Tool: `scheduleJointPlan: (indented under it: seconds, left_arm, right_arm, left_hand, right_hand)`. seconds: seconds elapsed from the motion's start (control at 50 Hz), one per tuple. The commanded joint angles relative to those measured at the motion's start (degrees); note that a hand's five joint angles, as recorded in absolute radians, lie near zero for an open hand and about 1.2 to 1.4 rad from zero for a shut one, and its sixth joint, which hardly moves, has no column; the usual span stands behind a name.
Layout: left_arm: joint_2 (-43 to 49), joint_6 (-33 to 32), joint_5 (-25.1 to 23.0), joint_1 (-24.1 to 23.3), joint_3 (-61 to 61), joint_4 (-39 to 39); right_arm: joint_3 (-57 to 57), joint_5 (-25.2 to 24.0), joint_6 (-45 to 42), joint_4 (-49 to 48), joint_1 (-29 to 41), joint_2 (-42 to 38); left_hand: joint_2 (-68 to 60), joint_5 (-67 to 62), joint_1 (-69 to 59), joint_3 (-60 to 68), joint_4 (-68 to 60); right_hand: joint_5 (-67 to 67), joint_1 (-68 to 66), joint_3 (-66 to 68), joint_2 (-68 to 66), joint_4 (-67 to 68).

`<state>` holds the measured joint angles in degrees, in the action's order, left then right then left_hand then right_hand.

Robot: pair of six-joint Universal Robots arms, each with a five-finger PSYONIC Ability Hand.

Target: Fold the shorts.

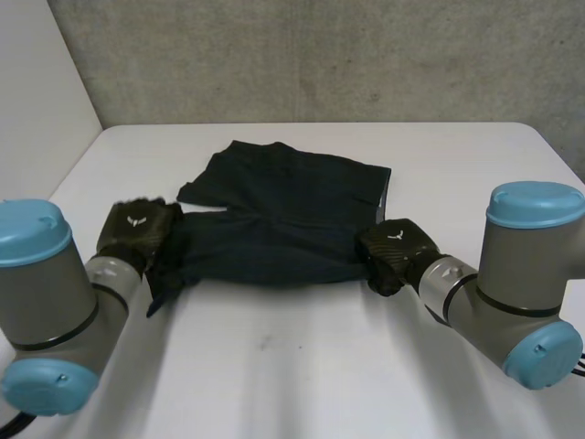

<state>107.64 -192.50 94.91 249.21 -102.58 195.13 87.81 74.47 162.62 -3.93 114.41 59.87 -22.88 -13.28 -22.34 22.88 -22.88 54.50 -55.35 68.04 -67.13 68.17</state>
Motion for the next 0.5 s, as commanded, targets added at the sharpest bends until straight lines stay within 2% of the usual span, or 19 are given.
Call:
scheduleJointPlan:
  seconds: [0.02,0.32,0.5]
  left_arm:
    - [0.11,8.72,-7.71,3.29,-1.92,-8.27]
    - [0.64,8.72,-8.51,3.56,-3.42,-8.1]
    - [2.84,8.46,-6.93,3.39,-3.42,-1.96]
  right_arm:
    - [0.61,-0.12,2.87,-0.29,-0.77,0.16]
    - [1.31,-0.21,3.67,-0.38,-0.68,0.24]
    - [1.31,0.14,3.67,-0.47,-0.68,0.24]
  left_hand:
    - [-5.5,-5.1,-6.04,5.51,-5.5]
    - [-6.84,-6.44,-7.38,6.85,-6.84]
    - [-25.49,-25.09,-26.03,25.5,-25.5]
  right_hand:
    - [15.5,-24.65,11.96,-12.87,11.83]
    - [15.5,-24.65,11.96,-12.87,11.83]
    - [15.5,-24.65,11.96,-12.87,11.83]
